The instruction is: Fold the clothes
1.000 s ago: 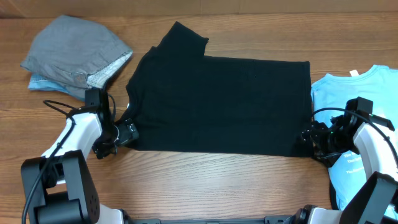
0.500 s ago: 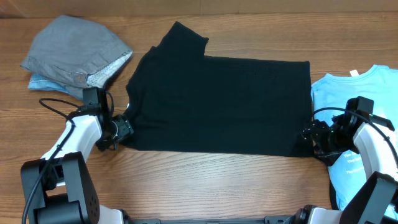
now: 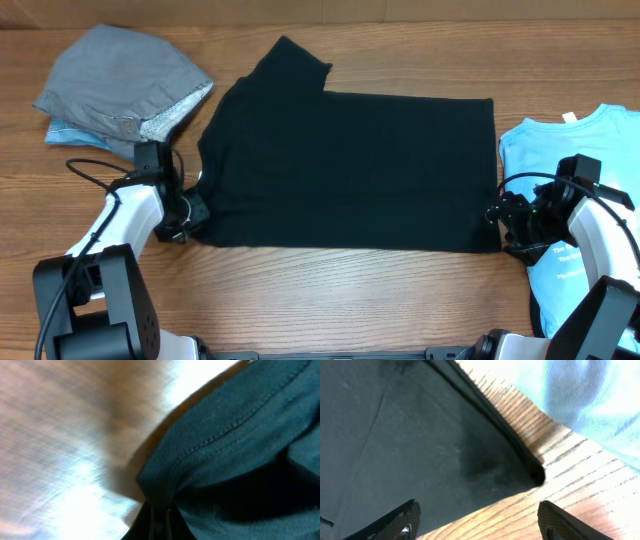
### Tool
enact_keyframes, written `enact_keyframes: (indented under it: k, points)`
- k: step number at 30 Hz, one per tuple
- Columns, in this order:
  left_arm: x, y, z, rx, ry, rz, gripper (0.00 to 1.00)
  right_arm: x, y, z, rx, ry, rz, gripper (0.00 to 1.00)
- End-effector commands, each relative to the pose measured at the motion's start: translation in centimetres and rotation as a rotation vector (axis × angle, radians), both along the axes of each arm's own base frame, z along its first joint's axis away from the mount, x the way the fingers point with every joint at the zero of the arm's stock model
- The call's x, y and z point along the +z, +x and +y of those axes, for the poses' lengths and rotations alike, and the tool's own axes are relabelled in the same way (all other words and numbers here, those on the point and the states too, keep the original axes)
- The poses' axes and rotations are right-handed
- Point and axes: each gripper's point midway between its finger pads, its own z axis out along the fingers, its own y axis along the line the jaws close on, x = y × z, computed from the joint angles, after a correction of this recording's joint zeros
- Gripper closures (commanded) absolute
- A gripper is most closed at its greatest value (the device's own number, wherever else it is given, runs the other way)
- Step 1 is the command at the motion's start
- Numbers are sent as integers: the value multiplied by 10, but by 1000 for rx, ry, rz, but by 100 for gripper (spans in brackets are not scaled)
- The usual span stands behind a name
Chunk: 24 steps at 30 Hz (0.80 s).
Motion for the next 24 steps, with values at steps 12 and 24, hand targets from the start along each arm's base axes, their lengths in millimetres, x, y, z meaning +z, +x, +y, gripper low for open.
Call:
enact_keyframes:
  k: [12,24]
  points:
    - [-16,-46,38,99,-39,136,96,-37,-24,31,-92,139,24,33]
    - [-16,-49,37,81,-39,144,96,-45,-28,26,-125,116,33,87]
